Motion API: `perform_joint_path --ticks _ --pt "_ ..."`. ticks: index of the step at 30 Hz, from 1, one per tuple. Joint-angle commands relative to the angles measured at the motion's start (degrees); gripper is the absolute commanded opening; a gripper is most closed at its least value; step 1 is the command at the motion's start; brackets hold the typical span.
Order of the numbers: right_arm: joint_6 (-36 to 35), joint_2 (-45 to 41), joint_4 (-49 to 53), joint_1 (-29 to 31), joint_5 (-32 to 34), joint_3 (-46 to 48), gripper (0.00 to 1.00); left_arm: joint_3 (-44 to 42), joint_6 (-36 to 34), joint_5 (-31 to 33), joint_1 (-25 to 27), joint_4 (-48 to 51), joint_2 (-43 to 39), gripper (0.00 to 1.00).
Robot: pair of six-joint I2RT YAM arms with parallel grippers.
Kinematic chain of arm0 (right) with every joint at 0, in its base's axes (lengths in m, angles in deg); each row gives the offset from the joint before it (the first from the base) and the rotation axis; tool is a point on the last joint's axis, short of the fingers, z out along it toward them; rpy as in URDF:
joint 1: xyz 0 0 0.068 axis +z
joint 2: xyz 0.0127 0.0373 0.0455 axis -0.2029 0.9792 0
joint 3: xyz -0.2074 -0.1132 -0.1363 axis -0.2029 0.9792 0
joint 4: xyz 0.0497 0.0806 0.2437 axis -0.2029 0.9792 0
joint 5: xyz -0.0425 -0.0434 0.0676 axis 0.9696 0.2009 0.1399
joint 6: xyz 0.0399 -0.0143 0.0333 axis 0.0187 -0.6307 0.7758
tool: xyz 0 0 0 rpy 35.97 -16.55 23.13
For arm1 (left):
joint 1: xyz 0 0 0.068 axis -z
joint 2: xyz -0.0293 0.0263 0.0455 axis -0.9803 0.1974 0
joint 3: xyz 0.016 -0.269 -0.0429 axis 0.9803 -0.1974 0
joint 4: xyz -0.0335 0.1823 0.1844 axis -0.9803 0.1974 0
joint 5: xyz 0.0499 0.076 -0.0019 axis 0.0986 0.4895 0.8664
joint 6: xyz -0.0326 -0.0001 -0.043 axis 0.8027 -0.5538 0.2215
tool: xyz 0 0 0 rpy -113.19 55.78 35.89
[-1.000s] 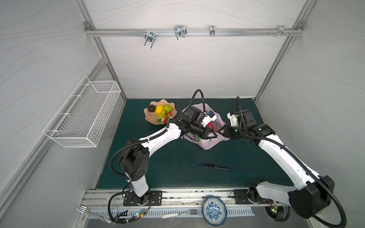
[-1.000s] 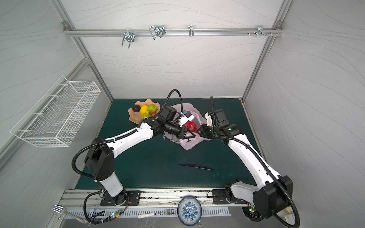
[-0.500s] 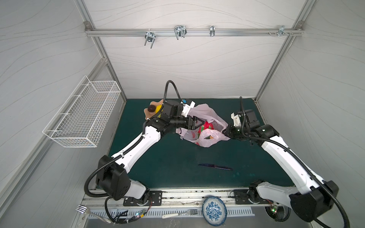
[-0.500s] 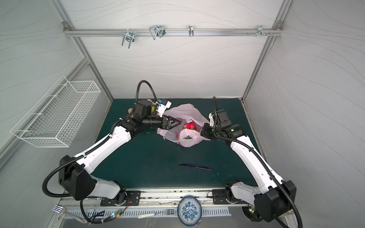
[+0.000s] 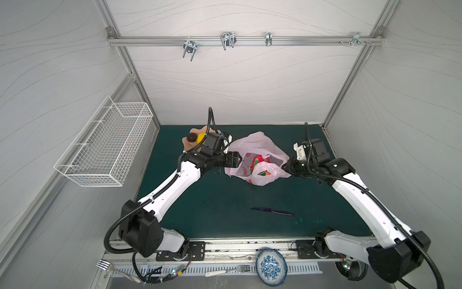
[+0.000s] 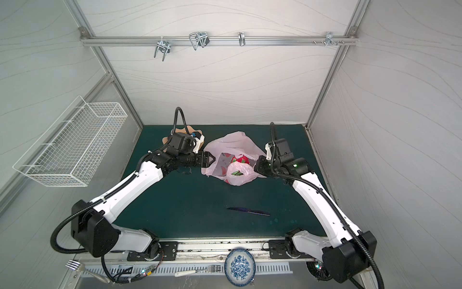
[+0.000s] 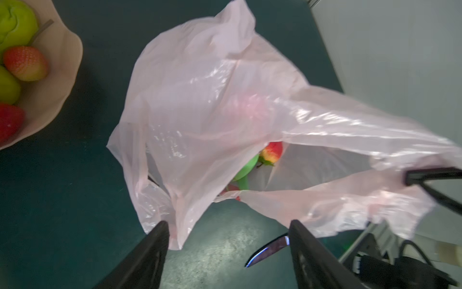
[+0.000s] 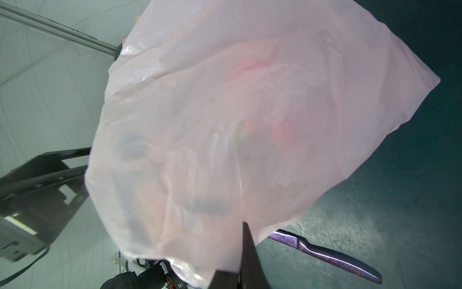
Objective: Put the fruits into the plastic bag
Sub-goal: 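Lift the bag with both grippers, raising the left gripper higher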
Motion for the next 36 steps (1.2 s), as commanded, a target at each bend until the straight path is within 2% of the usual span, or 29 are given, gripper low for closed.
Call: perform_joint_path --ticks 1,6,10,13,16,18,21,23,29,36 --pt "0.9 -0.7 1.7 0.6 -0.4 -2.0 0.0 3.2 -6.2 8.0 2.2 1.1 2.6 0.79" --pt "0.8 -0.7 2.1 0.6 0.0 -2.4 0.0 3.9 -9.3 11.7 5.0 -1.3 6.3 0.81" --pt "1.0 -0.9 2.4 0.7 -0.3 -2.6 0.0 4.1 -10.3 14.0 5.3 -3.6 9.0 0.82" --pt "1.2 -1.4 2.7 0.7 -0.4 -2.6 0.0 6.9 -11.5 22.5 5.3 -3.2 12.7 0.8" --pt "1.6 -2.0 3.6 0.7 -0.4 -2.7 0.0 11.5 -13.3 26.7 4.4 -2.8 16.4 0.62" --pt "1.9 -2.7 4.2 0.6 -0.5 -2.4 0.0 14.5 -13.9 26.9 3.1 -3.4 18.6 0.38" --pt "2.5 -3.7 5.2 0.8 -1.2 -1.9 0.0 19.0 -15.2 26.5 2.0 -4.2 21.7 0.09" --pt "3.1 -4.3 5.8 1.0 -1.3 -1.5 0.0 22.5 -16.3 26.1 1.6 -4.0 23.6 0.0" --pt "6.8 -6.2 4.9 2.2 -3.1 0.4 0.0 34.7 -17.4 25.0 1.2 -2.0 31.2 0.0" --pt "10.8 -5.4 3.0 6.0 -4.0 -0.3 0.0 57.0 -18.4 22.8 -0.1 6.4 44.7 0.0"
